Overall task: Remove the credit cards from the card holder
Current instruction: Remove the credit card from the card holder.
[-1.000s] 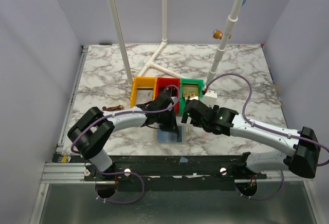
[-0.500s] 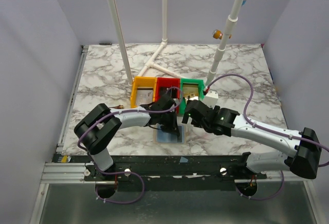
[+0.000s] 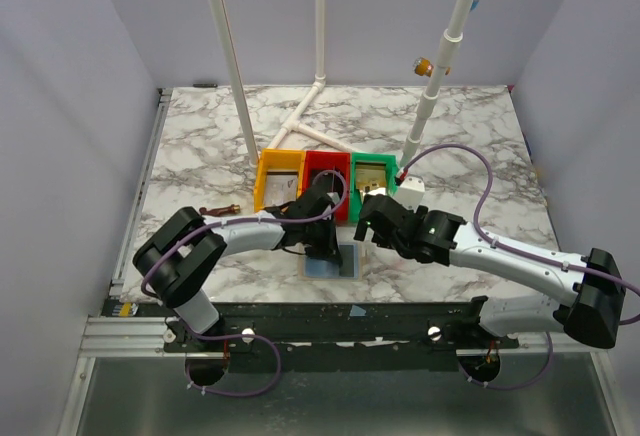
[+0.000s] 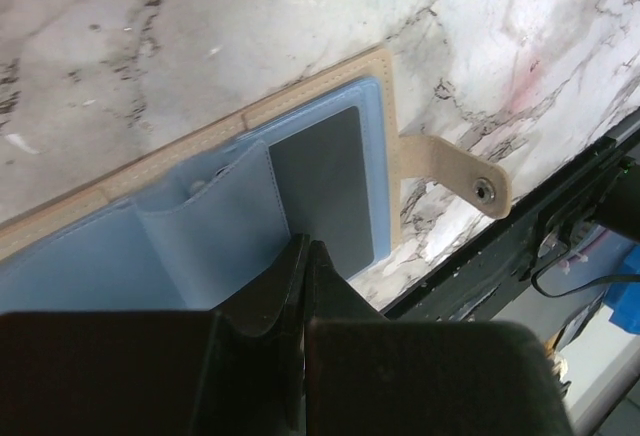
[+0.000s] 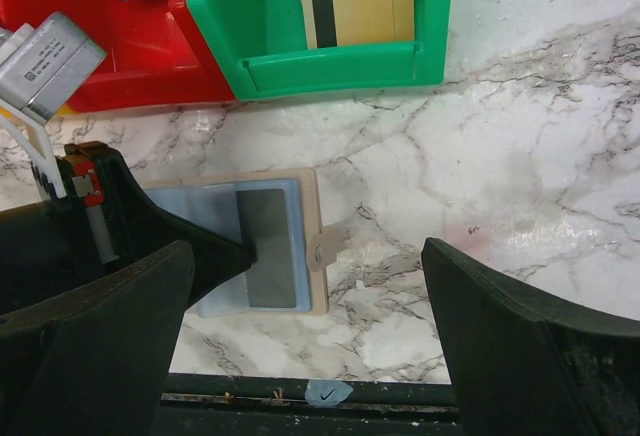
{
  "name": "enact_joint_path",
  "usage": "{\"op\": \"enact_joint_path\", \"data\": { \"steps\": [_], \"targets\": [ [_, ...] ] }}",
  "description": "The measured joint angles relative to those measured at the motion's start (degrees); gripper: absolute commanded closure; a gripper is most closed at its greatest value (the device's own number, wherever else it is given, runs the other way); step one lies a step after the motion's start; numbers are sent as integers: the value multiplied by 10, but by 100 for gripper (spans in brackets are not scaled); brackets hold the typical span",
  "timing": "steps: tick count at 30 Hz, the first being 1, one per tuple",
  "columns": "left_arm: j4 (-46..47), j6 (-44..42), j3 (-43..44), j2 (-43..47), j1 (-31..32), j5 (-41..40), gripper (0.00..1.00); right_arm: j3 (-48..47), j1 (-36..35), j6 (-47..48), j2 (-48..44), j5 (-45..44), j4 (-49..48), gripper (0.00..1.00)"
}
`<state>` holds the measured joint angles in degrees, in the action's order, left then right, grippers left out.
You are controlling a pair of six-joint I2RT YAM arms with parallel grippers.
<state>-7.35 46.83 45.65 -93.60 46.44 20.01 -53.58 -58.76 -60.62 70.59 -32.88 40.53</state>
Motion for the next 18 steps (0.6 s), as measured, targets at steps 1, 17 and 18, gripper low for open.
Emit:
{"op": "enact_joint_path", "data": {
  "steps": [1, 17, 18],
  "targets": [
    [0, 0, -4, 3, -3, 0, 100, 0, 0, 0, 0, 0, 0, 0],
    [0, 0, -54, 46, -41, -1, 100, 0, 0, 9, 33, 29, -18, 0],
    [0, 0, -58, 50, -44, -1, 100, 0, 0, 11, 36, 31, -20, 0]
  ]
}}
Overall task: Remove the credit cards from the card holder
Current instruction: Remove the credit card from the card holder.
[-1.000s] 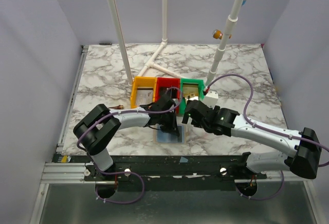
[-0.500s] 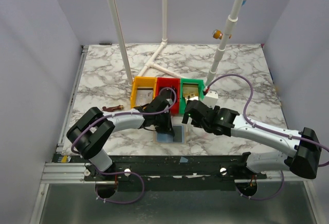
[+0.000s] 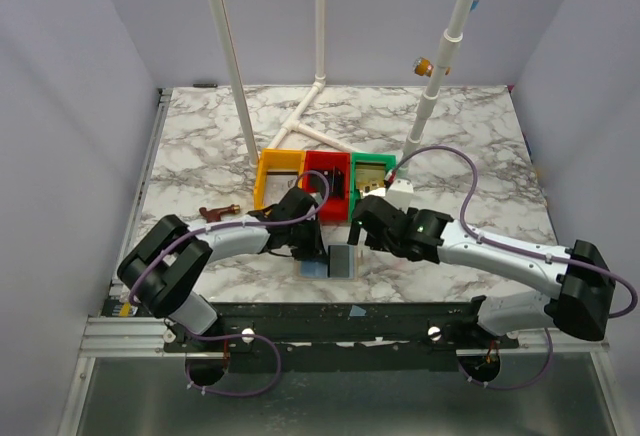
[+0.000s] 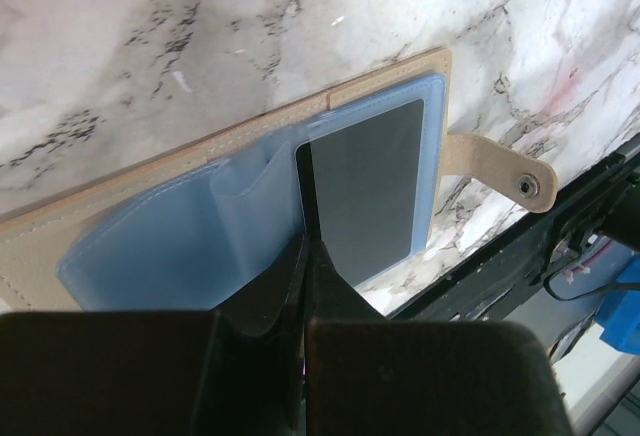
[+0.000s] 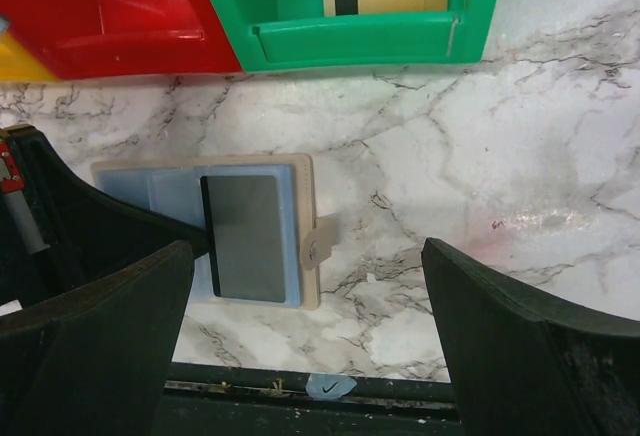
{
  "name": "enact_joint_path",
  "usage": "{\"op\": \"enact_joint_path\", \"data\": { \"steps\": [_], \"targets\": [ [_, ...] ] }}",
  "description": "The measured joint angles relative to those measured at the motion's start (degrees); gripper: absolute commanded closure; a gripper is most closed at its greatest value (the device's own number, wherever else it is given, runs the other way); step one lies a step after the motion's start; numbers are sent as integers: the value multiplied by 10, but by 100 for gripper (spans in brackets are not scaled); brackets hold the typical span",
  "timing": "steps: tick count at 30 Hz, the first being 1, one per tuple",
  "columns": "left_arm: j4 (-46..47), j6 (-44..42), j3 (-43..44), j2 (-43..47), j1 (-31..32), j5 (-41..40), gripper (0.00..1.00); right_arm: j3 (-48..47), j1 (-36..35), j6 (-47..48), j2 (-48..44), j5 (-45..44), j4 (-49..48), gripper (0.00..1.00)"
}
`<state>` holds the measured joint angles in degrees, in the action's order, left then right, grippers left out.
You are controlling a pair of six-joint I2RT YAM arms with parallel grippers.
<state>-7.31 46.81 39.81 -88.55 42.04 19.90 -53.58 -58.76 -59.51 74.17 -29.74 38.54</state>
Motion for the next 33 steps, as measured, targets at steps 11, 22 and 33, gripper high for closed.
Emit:
{"op": "enact_joint_path", "data": {
  "steps": [11, 22, 33],
  "targets": [
    [2, 0, -26, 28, -21, 0, 100, 0, -2, 28, 43, 65, -54, 14],
    [2, -1, -37, 49, -34, 0, 100, 0, -13, 37, 99, 126, -117, 89],
    [1, -3, -53, 66, -46, 0, 100, -1, -13, 36, 167, 171, -167, 99]
  ]
}}
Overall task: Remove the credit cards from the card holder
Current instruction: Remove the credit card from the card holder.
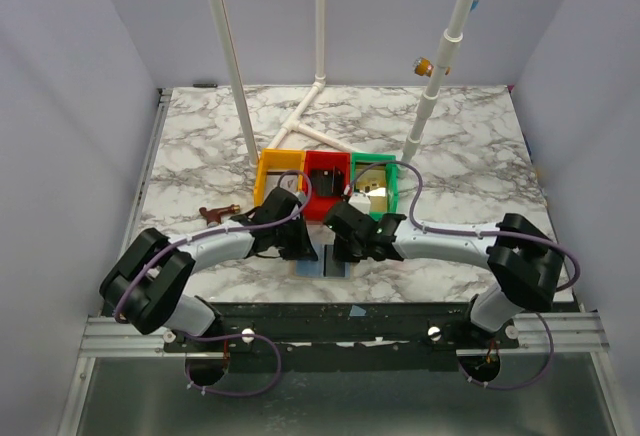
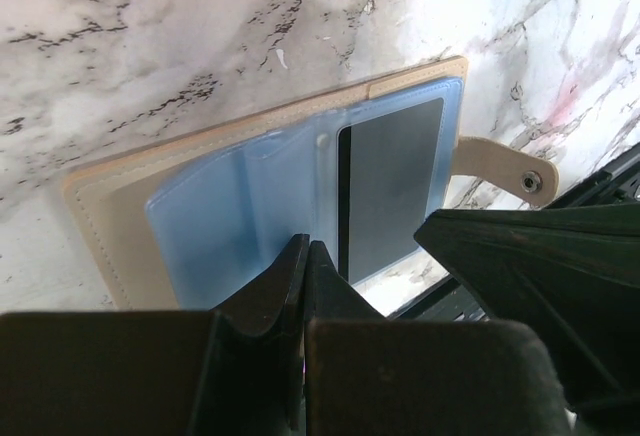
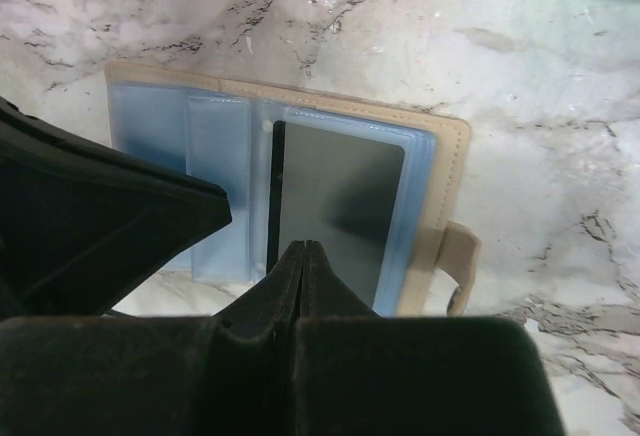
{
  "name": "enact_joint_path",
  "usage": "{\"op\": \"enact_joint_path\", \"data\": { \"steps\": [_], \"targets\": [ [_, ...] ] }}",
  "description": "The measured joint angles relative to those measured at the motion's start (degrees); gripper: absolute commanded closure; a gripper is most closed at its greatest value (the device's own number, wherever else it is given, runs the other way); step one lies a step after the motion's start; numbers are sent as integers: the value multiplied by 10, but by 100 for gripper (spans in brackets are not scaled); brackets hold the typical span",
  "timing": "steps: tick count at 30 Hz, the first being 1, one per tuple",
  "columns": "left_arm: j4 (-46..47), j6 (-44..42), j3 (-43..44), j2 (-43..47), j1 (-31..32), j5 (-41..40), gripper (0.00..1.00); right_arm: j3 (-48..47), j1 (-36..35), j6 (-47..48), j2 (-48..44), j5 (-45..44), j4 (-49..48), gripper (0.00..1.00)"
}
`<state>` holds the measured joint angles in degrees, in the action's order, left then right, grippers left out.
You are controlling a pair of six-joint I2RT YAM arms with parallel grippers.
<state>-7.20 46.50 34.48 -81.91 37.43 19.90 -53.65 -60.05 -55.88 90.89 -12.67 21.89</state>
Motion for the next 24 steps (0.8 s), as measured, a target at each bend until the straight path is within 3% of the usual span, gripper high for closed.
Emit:
{"op": "enact_joint_path", "data": {
  "steps": [24],
  "targets": [
    [-36, -16, -30, 75, -28, -2, 100, -1, 0, 0, 38, 16, -31, 99]
  ]
}}
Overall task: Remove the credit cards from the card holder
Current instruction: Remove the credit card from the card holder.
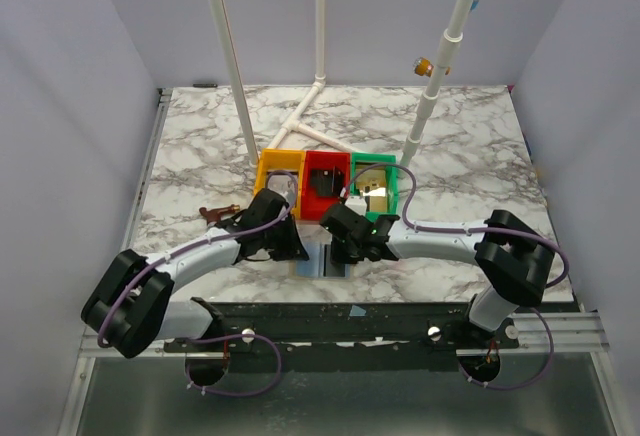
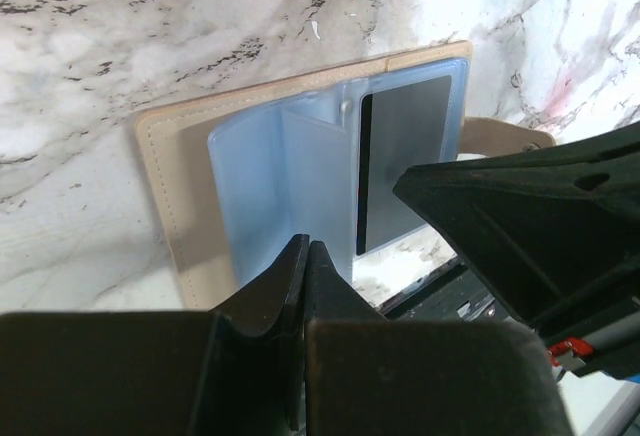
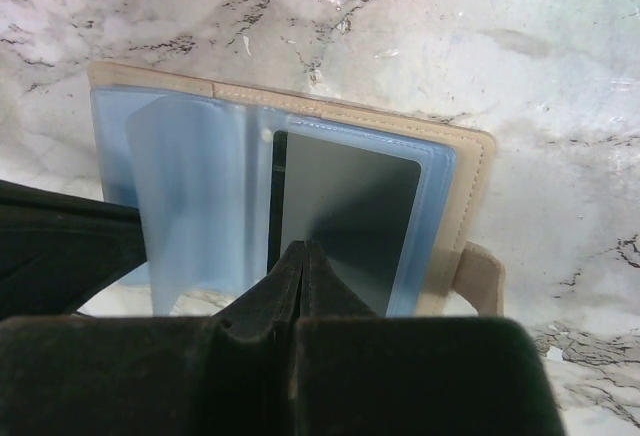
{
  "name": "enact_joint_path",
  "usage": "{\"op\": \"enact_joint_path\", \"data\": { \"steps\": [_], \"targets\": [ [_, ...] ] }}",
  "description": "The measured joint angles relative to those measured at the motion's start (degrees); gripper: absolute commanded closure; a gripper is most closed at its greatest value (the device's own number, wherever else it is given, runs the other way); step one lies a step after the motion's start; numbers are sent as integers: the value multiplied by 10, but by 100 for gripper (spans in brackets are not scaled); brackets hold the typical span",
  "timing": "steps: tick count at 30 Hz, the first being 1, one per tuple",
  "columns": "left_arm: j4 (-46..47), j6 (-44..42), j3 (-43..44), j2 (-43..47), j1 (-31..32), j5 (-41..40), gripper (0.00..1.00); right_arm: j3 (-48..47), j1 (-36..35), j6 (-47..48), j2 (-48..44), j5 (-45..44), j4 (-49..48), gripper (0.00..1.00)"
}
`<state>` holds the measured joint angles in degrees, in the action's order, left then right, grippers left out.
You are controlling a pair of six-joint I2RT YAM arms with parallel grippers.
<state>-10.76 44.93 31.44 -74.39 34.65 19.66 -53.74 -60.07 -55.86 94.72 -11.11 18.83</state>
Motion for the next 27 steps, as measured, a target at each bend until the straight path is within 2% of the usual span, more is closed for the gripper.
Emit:
{"op": "enact_joint_path", "data": {
  "steps": [10, 27],
  "targets": [
    [-47, -16, 1, 63, -9, -8, 100, 0, 0, 0, 0, 0, -3, 99],
    [-56, -18, 49, 43, 7, 5, 100, 0, 0, -1, -20, -16, 10, 99]
  ]
}}
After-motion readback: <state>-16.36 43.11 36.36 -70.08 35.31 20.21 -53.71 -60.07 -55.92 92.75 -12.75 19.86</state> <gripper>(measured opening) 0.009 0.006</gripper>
